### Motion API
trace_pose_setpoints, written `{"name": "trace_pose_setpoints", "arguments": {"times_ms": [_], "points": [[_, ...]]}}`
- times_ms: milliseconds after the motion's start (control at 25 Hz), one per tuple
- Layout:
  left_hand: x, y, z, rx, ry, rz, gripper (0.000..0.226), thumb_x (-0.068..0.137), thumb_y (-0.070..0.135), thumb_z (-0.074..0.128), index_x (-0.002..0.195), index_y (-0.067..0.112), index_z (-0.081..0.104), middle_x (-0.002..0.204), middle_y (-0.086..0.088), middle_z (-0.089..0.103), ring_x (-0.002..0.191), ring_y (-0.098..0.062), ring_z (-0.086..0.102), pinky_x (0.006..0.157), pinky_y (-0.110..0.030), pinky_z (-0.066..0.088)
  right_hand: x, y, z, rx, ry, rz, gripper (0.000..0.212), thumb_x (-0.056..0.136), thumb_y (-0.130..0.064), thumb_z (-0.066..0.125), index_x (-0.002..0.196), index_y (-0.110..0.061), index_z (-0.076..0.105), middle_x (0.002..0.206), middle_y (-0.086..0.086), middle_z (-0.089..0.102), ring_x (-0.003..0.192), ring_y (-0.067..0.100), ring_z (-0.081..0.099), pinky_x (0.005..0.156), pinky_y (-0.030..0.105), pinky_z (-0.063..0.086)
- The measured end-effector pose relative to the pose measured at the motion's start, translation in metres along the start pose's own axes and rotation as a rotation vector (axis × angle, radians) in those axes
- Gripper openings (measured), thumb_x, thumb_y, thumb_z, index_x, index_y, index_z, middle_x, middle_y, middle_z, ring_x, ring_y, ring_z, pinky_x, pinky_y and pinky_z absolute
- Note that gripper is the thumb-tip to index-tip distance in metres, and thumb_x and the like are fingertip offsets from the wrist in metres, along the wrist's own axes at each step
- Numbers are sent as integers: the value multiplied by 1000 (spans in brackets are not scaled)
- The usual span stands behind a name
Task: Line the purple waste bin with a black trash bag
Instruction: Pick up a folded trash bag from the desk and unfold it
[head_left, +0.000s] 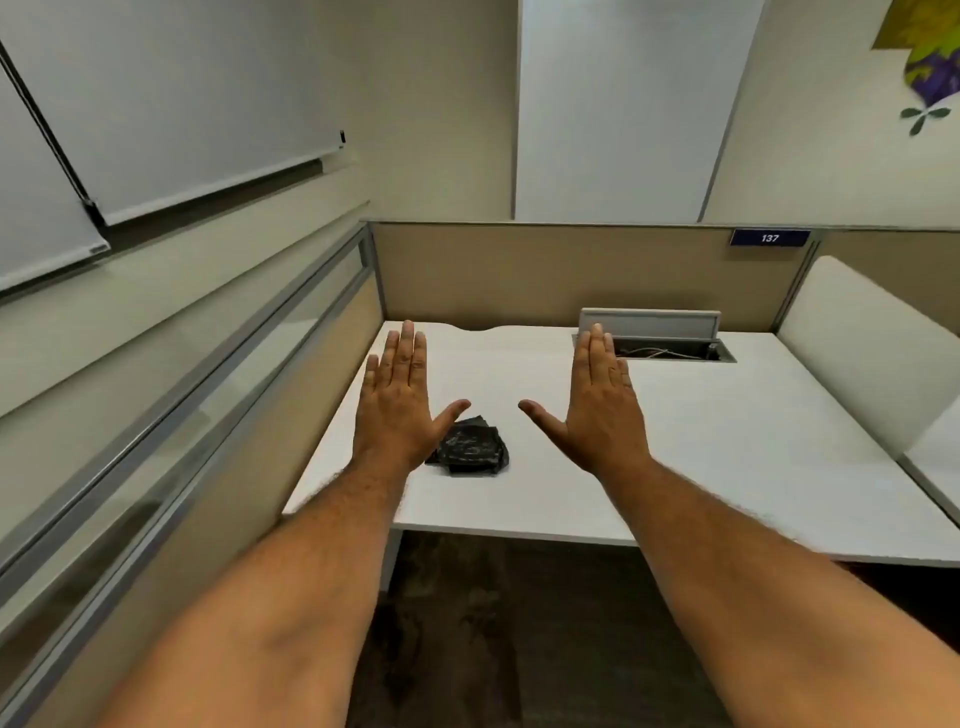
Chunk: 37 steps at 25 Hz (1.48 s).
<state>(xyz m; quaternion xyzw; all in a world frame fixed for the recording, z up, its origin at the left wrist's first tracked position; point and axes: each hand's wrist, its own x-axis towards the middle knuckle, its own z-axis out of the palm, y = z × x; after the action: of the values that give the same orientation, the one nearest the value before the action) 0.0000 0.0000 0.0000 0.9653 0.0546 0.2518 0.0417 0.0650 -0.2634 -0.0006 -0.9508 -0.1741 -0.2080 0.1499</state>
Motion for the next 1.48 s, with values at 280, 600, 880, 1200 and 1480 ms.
{"name": "trace_pose_setpoints", "arguments": {"times_ms": [280,600,880,1200,1480], "points": [[-74,-30,76,-51,-289,-135,111,94,83,36,164,26,-28,175,0,-32,162,-22,-24,135,-46,2,-48,-28,99,-3,-316,-54,117,85,-97,15,170,-21,-13,180,3,-16,167,23,-7,134,49,-2],[-86,17,141,-240,-468,-303,99,98,63,61,172,22,9,182,0,3,167,-20,3,134,-46,19,-18,-14,189,-22,-651,-145,98,96,-64,58,170,-20,12,179,9,19,158,31,35,128,57,22],[-42,44,178,-486,-435,-695,80,98,49,71,164,20,36,172,-2,34,157,-21,31,125,-39,33,44,13,256,-4,-873,-273,69,93,-42,69,154,-19,45,172,9,30,155,33,34,125,59,27],[-26,60,211,-571,-376,-985,64,96,37,78,152,20,53,158,0,50,145,-18,48,114,-28,41,80,11,311,-70,-974,-480,49,93,-24,69,141,-18,62,180,10,8,167,33,-2,127,69,2],[-29,68,229,-719,-345,-1179,56,96,32,78,148,25,58,153,7,52,135,-8,48,109,-29,45,104,27,334,141,-906,-383,45,98,-26,70,142,-17,62,157,3,52,151,24,42,127,69,4]]}}
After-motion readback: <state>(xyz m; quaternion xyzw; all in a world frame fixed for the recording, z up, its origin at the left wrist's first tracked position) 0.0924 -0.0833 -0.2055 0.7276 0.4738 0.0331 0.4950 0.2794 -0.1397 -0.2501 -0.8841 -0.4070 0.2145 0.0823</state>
